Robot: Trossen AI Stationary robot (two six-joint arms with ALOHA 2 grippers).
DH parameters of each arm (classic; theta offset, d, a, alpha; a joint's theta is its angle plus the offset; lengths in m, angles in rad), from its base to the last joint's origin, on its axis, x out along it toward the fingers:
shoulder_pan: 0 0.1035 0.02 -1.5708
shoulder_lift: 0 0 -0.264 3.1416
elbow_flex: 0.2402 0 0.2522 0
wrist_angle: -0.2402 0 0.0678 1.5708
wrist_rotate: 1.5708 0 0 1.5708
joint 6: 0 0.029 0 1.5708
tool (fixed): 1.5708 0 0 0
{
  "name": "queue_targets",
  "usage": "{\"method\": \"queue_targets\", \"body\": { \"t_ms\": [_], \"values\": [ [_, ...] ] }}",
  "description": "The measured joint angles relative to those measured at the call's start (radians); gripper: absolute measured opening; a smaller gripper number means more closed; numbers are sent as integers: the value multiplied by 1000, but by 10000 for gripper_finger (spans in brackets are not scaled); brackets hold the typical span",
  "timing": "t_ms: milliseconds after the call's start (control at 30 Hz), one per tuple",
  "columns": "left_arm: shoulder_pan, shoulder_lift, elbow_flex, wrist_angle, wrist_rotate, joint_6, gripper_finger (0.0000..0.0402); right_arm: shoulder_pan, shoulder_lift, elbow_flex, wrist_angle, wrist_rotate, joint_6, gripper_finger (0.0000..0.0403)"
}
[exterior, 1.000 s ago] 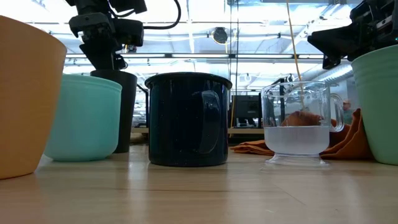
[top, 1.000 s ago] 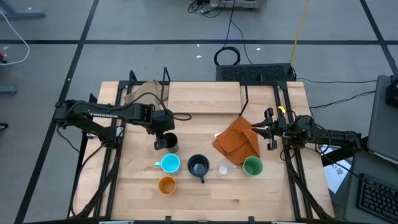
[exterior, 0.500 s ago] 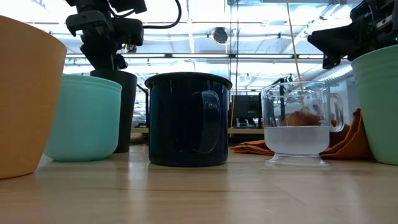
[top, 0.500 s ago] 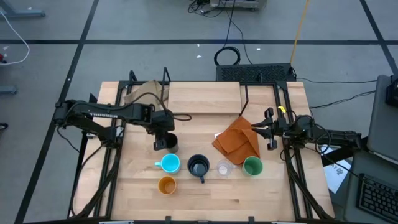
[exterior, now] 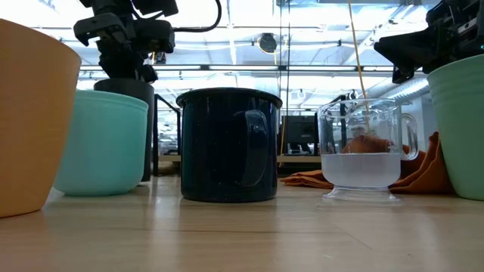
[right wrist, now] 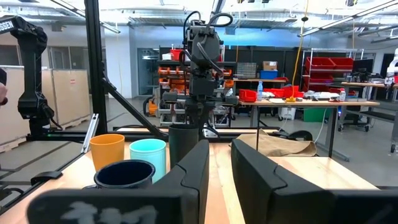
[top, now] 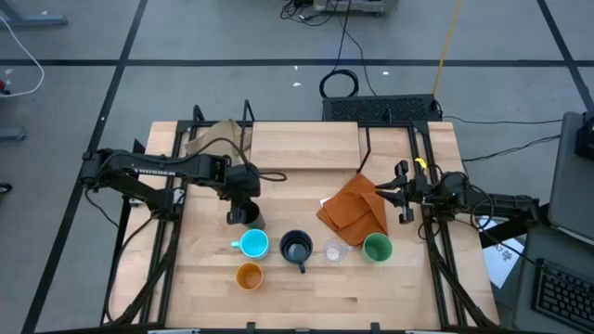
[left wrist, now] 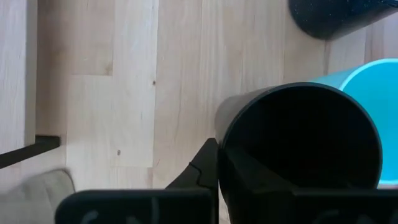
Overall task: Stack small to large cups/mugs on shelf
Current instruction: Put the black cup on the shelf
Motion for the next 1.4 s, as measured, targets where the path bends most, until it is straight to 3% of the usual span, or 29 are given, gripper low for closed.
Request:
{"method": "queue_targets", "body": {
  "t_ms": [767, 1167, 1400],
  "values": [
    [1, -18, 38, 51, -128, 75, 1, 0, 0, 0, 0, 0, -19, 61],
    [32, -18, 236, -55, -179, 167, 0, 0, 0, 0, 0, 0, -19, 61],
    [127, -18, 367, -106, -212, 258, 0, 0, 0, 0, 0, 0, -19, 61]
  ]
}}
